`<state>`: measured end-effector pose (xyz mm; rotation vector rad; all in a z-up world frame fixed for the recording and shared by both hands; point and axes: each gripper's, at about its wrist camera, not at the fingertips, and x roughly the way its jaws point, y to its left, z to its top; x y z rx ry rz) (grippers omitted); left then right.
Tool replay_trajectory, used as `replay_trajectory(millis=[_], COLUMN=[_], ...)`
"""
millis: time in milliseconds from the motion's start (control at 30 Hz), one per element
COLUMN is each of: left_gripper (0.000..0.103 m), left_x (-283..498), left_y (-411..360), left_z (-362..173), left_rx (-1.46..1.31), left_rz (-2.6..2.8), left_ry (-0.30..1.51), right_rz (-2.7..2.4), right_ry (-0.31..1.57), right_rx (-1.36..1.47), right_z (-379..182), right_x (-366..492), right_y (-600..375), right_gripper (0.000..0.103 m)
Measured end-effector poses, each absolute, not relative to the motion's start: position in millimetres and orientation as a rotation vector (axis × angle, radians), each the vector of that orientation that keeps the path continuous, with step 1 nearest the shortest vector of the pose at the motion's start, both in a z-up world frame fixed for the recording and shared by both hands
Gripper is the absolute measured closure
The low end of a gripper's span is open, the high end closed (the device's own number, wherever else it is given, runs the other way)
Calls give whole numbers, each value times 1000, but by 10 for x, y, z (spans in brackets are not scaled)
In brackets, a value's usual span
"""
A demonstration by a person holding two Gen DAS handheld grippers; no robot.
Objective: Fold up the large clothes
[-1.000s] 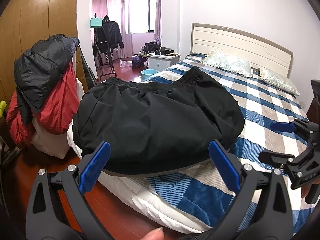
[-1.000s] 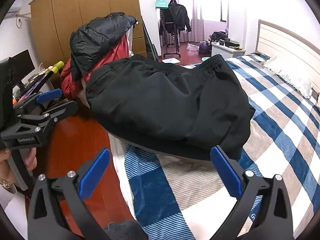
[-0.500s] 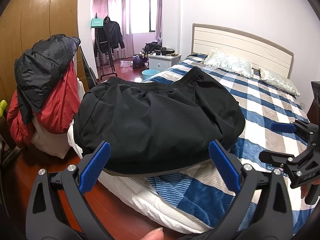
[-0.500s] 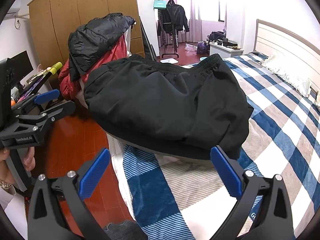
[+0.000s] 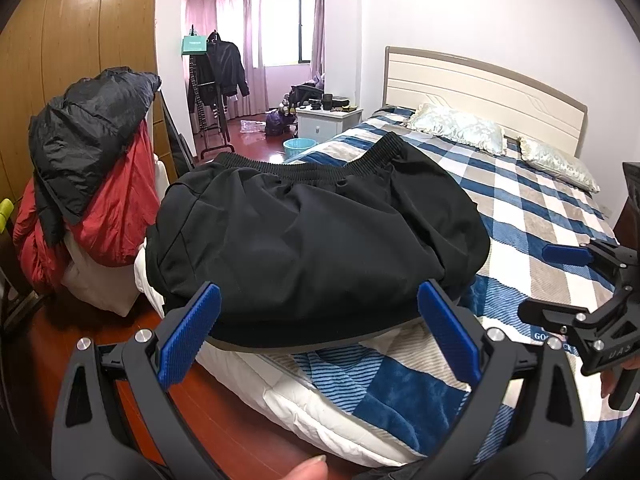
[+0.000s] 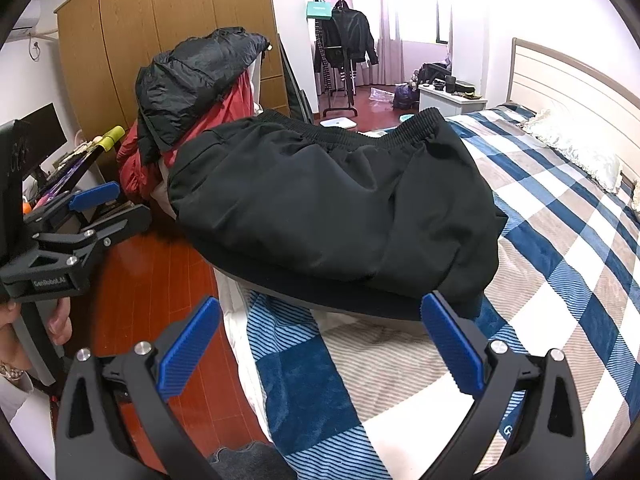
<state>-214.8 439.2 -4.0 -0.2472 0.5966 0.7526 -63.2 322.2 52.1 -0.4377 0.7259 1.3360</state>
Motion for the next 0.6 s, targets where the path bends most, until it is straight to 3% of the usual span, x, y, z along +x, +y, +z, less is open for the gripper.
replay_trajectory(millis=[600], left_gripper=[6], left_x=[-2158], left_y=[4357], left_z=[-40], left_rx=[-248], left_rz=[761], left_ry=[599], right_rz=[1334], right_ry=[729], right_rx=[-438], right_z=[504], right_x=[-652], right_y=[3233], right_gripper=[4])
